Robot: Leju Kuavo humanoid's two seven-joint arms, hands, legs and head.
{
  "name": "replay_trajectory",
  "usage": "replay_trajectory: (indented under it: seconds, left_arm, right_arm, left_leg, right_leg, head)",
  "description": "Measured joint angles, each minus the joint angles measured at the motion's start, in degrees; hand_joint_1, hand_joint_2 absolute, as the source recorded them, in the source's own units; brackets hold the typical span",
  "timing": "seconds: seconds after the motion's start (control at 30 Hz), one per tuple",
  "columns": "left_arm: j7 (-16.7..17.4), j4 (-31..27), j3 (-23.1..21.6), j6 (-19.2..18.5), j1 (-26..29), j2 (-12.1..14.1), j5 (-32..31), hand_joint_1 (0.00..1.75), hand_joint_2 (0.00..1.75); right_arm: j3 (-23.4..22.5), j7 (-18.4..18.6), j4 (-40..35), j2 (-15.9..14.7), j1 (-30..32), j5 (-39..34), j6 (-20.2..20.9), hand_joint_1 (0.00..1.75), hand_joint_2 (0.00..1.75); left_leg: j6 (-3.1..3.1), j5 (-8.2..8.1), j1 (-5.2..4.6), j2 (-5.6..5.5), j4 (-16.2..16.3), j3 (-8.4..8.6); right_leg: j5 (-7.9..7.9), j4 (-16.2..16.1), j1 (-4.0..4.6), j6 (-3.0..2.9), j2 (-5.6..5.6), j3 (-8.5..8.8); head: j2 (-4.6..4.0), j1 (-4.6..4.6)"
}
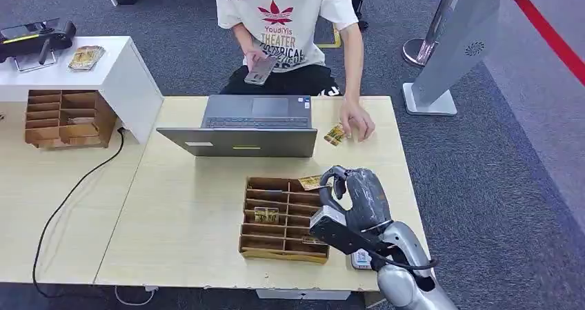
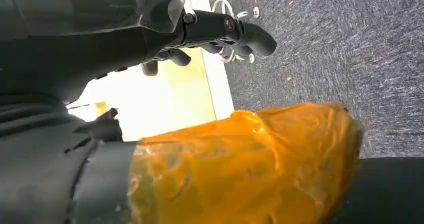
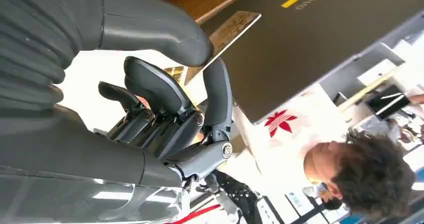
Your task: Pass the card to the sensor for recognition and then transmit it.
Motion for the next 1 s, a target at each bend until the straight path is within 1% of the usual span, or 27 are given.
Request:
replay_trajectory:
  seconds: [0.13,0.33,0.47,0.57,0.73,1.0]
  left_arm:
    - [-0.09,0.02,0.02,0.0,0.01,0.0,-0.31,0.0,0.0]
    - [-0.17,0.0,0.0,-0.09,0.0,0.0,-1.03,0.0,0.0]
    - [-0.2,0.0,0.0,-0.2,0.0,0.02,-1.77,0.0,0.0]
    - [-0.28,0.0,0.0,-0.44,0.0,0.07,-2.34,0.0,0.0]
    - [-0.52,0.0,-0.13,-0.94,-0.02,0.26,-3.28,0.0,0.0]
    - [-0.52,0.0,-1.27,-1.99,-0.04,0.9,-5.07,0.0,0.0]
  right_arm:
    - [-1.18,-2.3,-1.77,-0.17,1.04,-3.89,0.18,1.75,1.75]
    - [-3.3,-7.56,-5.5,-0.17,2.89,-12.04,0.46,1.75,1.75]
    - [-4.44,-8.63,-7.08,0.33,3.03,-13.37,-0.74,1.75,1.75]
    - [-5.22,-8.65,-7.3,0.96,2.5,-13.79,-1.38,1.75,1.75]
    - [-6.14,-7.8,-6.12,1.81,-1.03,-13.83,-2.47,1.75,1.75]
    - [-6.84,-4.7,0.12,3.72,-8.35,-9.5,-4.9,1.75,1.75]
  left_leg:
    - [0.0,0.0,0.01,0.0,0.0,0.0]
    - [0.0,0.0,0.0,0.0,0.0,-0.01]
    - [0.0,0.0,0.0,0.0,0.0,-0.01]
    - [0.0,0.0,0.0,0.0,0.0,-0.02]
    - [-0.02,0.02,0.01,0.01,0.0,0.0]
    - [-0.01,0.05,0.01,0.01,0.0,0.0]
  right_leg:
    - [0.0,0.0,0.0,0.0,0.0,0.0]
    - [0.0,0.0,0.0,0.0,0.0,0.0]
    - [0.0,0.0,0.0,0.0,0.0,0.01]
    - [0.0,0.0,0.0,0.0,0.0,0.01]
    - [0.02,0.01,0.0,0.0,0.01,0.02]
    - [0.02,0.02,0.0,0.0,0.01,0.02]
  head:
    - [0.0,0.0]
    - [0.0,0.0]
    - [0.0,0.0]
    - [0.0,0.0]
    - [0.0,0.0]
    - [0.0,-0.02]
